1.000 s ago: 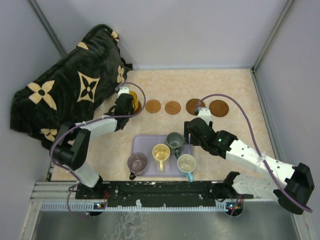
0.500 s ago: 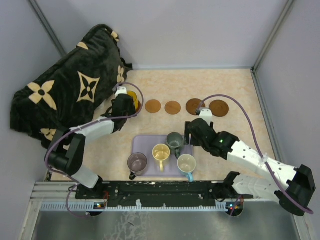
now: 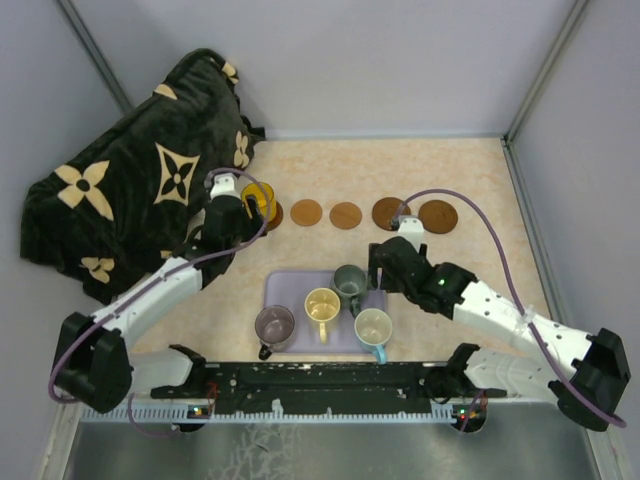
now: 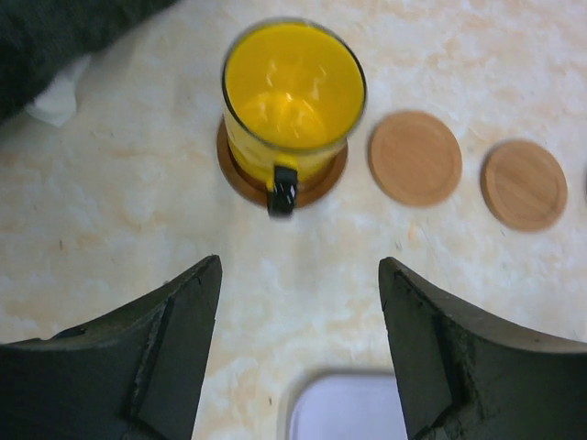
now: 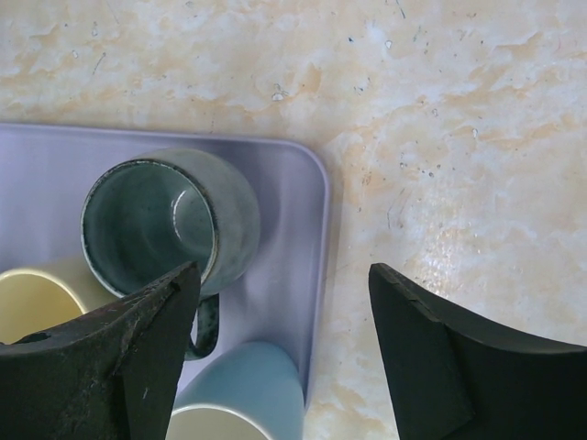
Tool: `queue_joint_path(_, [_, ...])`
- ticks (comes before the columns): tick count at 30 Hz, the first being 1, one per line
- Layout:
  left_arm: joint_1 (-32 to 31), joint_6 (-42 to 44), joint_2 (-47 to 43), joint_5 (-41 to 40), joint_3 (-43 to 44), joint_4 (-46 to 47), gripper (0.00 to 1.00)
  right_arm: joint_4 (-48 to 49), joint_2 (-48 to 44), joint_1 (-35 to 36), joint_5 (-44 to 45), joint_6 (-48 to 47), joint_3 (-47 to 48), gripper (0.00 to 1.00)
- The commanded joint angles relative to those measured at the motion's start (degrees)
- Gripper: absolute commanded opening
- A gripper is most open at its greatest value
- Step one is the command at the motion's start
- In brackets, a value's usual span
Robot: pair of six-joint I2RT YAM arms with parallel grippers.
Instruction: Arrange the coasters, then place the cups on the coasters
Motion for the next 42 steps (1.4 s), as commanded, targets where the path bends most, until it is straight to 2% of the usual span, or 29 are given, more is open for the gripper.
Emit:
queue_joint_path(1, [-5.9, -3.1, -7.0, -0.3, -3.4, -7.9, 0.76, 1.8, 0.5, 0.5, 2.7, -0.7, 2.1, 0.76])
queue_joint_path(7, [-17.4, -11.7, -14.8, -3.4, -5.2, -21.5, 0.8, 1.7, 2.3, -0.8, 4.9, -1.5, 3.5, 0.8])
queue_joint_path(10, [-21.1, -16.5, -19.5, -4.4, -6.4, -27.0, 0.8, 2.3, 3.2, -4.8, 3.4, -2.0, 3.7, 0.8])
queue_joint_path(14, [-23.4, -19.2, -25.2, -5.5, -5.6, -33.1, 0.82, 4.9, 2.8, -10.2, -0.6, -3.1, 2.4, 0.8])
queue_joint_path(22, [-27.1, -24.0, -29.9, -1.5, -5.6, -40.8, 0.87, 5.3, 3.4, -12.6, 0.0, -4.6, 2.5, 0.8])
queue_joint_path(34, [-35.6, -26.2, -26.1, -0.3, -5.8, -40.8, 0.89, 5.7, 4.4, -13.2, -0.9, -3.8, 1.6, 0.8])
queue_joint_path(42, [-43.6, -32.9, -25.1, 0.5, -2.9, -49.1, 0.91, 6.0, 3.6, -13.2, -0.9, -3.5, 0.6, 0.8])
